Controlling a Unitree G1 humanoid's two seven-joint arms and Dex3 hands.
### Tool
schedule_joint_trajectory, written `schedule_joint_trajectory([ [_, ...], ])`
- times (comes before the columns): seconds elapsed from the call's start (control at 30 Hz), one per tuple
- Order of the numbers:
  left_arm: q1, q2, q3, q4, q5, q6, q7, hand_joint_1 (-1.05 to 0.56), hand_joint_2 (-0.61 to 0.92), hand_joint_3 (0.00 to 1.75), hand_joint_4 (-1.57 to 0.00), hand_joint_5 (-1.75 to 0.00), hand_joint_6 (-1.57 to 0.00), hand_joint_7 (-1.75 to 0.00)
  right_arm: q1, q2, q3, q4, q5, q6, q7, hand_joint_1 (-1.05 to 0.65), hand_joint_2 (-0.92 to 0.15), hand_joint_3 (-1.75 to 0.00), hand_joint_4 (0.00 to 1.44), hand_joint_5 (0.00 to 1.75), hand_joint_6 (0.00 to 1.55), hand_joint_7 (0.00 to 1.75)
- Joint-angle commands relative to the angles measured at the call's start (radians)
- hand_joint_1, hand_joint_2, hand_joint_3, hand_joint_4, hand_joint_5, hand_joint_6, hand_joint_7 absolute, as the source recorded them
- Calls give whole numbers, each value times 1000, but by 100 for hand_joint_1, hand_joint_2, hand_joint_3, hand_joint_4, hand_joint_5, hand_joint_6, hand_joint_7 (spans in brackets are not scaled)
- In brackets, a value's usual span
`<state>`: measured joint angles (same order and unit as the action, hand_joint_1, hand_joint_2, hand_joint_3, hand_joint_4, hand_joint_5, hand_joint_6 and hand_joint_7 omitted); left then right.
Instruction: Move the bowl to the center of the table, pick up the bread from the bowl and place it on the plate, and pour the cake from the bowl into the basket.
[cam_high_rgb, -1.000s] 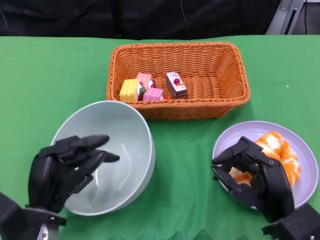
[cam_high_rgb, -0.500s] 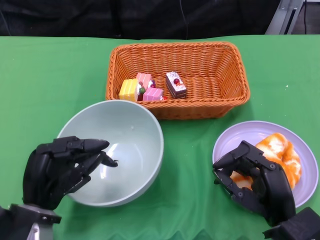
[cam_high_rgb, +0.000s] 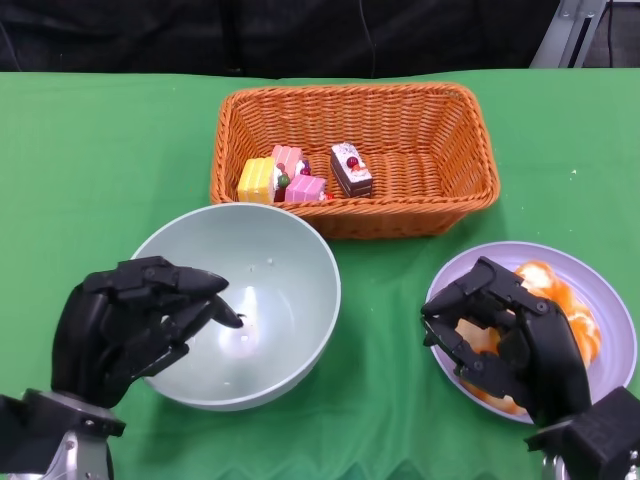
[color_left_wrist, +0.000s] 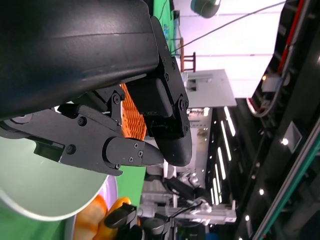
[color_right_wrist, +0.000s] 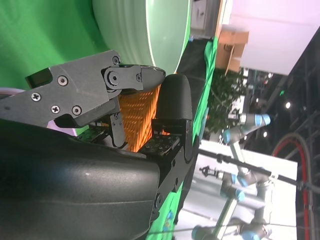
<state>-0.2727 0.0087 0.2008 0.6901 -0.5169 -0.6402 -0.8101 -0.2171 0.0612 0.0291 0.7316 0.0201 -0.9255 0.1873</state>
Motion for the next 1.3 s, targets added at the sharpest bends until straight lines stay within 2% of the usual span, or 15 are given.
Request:
schedule_joint_trajectory([
  [0.03, 10, 3, -10, -20, 21, 3, -21, -20, 92, 27, -79, -122, -102, -69, 22, -3, 8, -42, 27, 12, 26, -18, -68, -61, 68, 146, 66, 123],
  [0.2, 23, -10, -24, -28, 58, -21, -12, -17, 92, 29, -79, -122, -94, -87, 54, 4, 26, -123, 57, 36, 62, -19, -56, -84, 70, 147, 66, 128],
  [0.4, 34, -16, -30, -32, 67, -33, -22, -13, 92, 32, -79, -121, -92, -89, 79, 11, 42, -192, 73, 68, 89, -17, -49, -97, 71, 148, 67, 129],
  [0.87, 85, -27, -55, -104, 75, -21, -14, -14, 92, 33, -77, -121, -91, -86, 119, 9, 63, -283, 101, 105, 121, -19, -45, -103, 71, 148, 66, 131],
  [1.3, 126, -36, -74, -186, 67, 8, -14, -14, 92, 32, -76, -123, -90, -84, 180, 2, 82, -394, 103, 168, 137, -17, -47, -101, 72, 149, 64, 132],
])
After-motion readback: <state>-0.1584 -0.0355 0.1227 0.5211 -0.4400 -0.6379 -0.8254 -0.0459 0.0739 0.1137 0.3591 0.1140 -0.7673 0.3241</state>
